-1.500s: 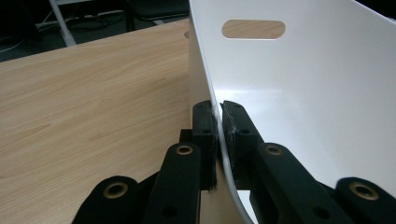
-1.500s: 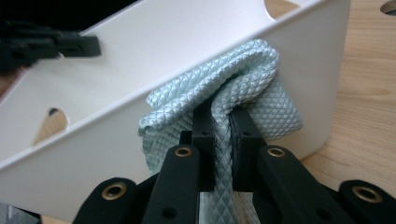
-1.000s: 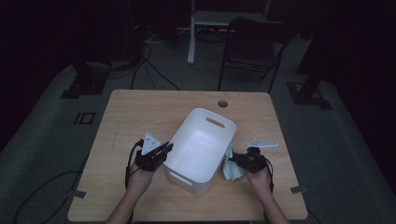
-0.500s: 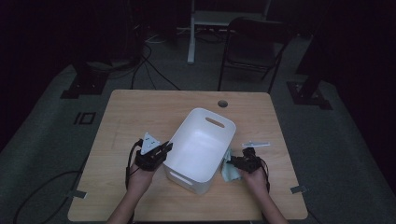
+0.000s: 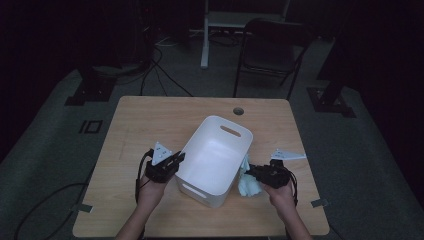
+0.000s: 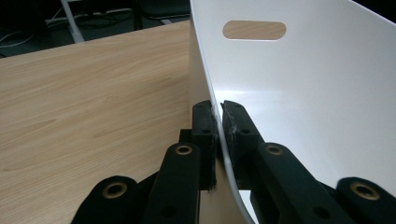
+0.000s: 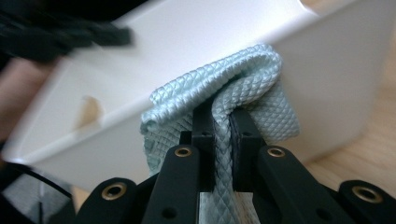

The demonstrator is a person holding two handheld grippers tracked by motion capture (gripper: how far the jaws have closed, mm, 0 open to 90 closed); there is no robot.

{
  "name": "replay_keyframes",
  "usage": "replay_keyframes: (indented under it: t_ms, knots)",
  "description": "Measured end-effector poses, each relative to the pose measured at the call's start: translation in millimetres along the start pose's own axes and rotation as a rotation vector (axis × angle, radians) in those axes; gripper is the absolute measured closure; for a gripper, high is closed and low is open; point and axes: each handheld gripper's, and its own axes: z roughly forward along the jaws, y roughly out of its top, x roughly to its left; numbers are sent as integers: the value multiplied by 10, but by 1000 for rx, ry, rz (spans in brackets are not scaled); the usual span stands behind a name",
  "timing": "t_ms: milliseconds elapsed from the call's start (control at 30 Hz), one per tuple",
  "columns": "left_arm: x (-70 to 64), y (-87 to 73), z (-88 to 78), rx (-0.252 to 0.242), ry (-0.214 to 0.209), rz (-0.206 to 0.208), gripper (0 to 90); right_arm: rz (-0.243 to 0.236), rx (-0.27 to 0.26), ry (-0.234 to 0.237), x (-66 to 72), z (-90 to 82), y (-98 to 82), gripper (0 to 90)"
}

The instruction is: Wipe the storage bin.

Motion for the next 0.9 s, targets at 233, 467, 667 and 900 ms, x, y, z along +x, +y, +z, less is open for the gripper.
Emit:
replay_keyframes:
  t_ms: [233, 467, 667, 900]
  knots:
    - [-9, 4, 4, 3, -4, 8, 837, -1, 8, -58, 28, 68, -37, 827]
    - [-7, 7, 10, 3, -10, 8, 835, 8, 43, -89, -73, 143, -102, 826]
    - [4, 8, 13, 4, -19, 4, 825, 12, 78, -111, -165, 209, -159, 826]
    - [-7, 9, 14, 6, -13, 9, 825, 53, 101, -122, -265, 277, -215, 823]
